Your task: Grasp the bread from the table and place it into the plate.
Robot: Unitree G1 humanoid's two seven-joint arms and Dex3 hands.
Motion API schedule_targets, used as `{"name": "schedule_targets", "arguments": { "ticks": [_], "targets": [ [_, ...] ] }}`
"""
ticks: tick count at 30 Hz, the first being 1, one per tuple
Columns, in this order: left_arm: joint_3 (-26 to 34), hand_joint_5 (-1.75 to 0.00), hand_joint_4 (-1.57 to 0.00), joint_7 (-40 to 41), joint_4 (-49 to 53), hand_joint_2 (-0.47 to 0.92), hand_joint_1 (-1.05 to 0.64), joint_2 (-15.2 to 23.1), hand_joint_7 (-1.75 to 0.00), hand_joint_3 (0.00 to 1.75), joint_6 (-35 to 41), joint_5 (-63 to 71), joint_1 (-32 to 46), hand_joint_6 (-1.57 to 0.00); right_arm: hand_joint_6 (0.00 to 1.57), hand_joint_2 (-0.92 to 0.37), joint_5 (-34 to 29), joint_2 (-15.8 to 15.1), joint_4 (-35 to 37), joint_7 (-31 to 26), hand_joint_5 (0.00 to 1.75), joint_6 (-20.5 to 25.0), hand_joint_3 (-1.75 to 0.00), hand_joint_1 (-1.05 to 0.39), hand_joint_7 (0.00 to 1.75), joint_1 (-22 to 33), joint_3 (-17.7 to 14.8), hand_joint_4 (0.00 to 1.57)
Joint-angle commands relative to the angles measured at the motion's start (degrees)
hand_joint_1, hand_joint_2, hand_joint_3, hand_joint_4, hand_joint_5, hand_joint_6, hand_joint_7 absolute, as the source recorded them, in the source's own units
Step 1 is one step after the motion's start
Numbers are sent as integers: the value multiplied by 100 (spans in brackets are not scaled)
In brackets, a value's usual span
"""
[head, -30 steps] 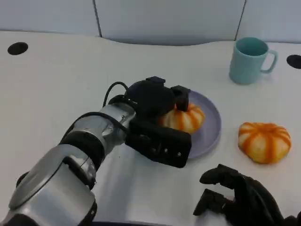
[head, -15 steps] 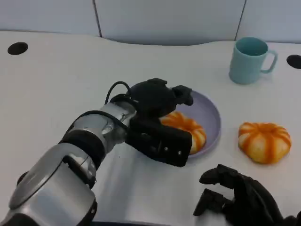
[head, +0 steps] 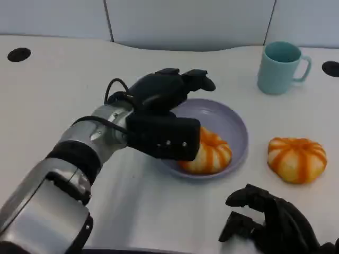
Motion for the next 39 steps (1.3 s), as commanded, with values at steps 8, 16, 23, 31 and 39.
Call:
{"name": "schedule_targets", "arguments": {
  "ticks": [8, 16, 23, 31, 39],
  "targets": [
    [1454, -81, 0, -1430, -686, 92, -79, 405, -66, 12, -1104, -1968, 1074, -8, 75, -92, -13, -140, 92, 16, 133, -188, -43, -50, 91, -84, -73, 75],
    [2274, -80, 0, -2739, -2025, 92, -78, 425, -25, 11, -757, -3555, 2005, -30, 77, -92, 5, -126, 78, -111, 132, -99, -42, -49, 91, -114, -66, 75],
    [2866, -72, -2, -3902, -3696, 92, -74, 354, -15, 11, 221, -5248, 3184, -30, 76, -92, 35, -153, 139, -34, 131, -144, -41, -51, 90, -172, -53, 75],
    [3325, -66, -14, -4156, -4992, 92, -77, 141, -12, 14, 1137, -6251, 4458, -37, 78, -92, 1, -167, 144, -83, 132, -112, -41, -51, 91, -206, -52, 76],
    [3755, -72, -35, -3929, -5754, 92, -81, -344, -9, 17, 2369, -7204, 5361, -45, 77, -92, -26, -168, 242, -64, 133, -197, -41, -50, 91, -237, -51, 76]
  ]
}}
